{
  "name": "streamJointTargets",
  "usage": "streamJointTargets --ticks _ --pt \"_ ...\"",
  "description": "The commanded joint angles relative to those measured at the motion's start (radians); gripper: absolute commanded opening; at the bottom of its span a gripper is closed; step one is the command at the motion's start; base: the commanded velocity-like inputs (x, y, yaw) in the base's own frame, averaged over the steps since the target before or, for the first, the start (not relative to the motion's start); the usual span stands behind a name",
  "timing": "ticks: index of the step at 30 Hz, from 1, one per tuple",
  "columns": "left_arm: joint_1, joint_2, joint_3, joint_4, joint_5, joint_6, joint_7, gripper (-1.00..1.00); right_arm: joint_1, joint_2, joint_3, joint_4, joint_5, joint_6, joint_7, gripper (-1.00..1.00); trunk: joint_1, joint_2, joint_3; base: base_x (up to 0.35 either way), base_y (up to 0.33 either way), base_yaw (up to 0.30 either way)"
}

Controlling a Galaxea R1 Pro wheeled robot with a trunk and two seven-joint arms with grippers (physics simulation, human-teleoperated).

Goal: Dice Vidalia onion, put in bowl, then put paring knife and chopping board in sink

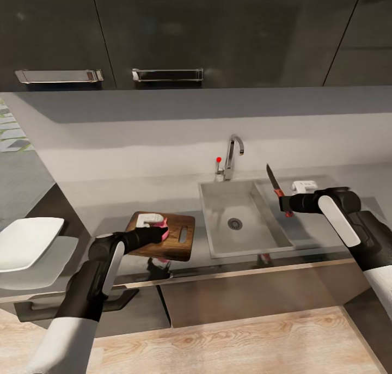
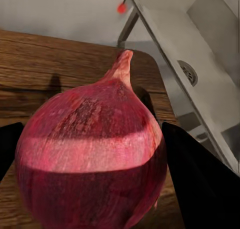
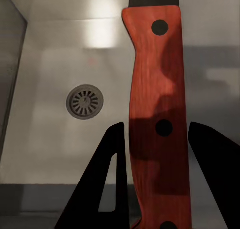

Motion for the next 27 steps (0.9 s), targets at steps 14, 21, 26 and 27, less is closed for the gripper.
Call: streamJointTargets --ticks 14,21,26,27 --pt "-0.056 0.022 0.004 0.000 0.006 0.008 0.000 -1.00 -0.001 0.008 0.003 0.000 -0.005 0.003 -0.007 -1.00 0.001 -0.002 -0.002 0.000 0.000 0.000" --pt "-0.067 0.026 0.004 0.002 0.006 0.008 0.000 -1.00 -0.002 0.008 0.003 0.000 -0.005 0.003 -0.007 -1.00 0.001 -0.002 -0.002 0.000 0.000 0.000" --pt "-0.067 0.028 0.004 0.031 0.006 0.008 0.034 -1.00 -0.001 0.008 0.003 0.000 -0.005 0.003 -0.007 -1.00 0.001 -0.002 -0.002 0.000 0.000 0.000" --pt "-0.067 0.028 0.004 0.038 0.006 0.008 0.048 -1.00 -0.001 0.008 0.003 0.000 -0.005 0.003 -0.008 -1.00 0.001 -0.002 -0.002 0.000 0.000 0.000"
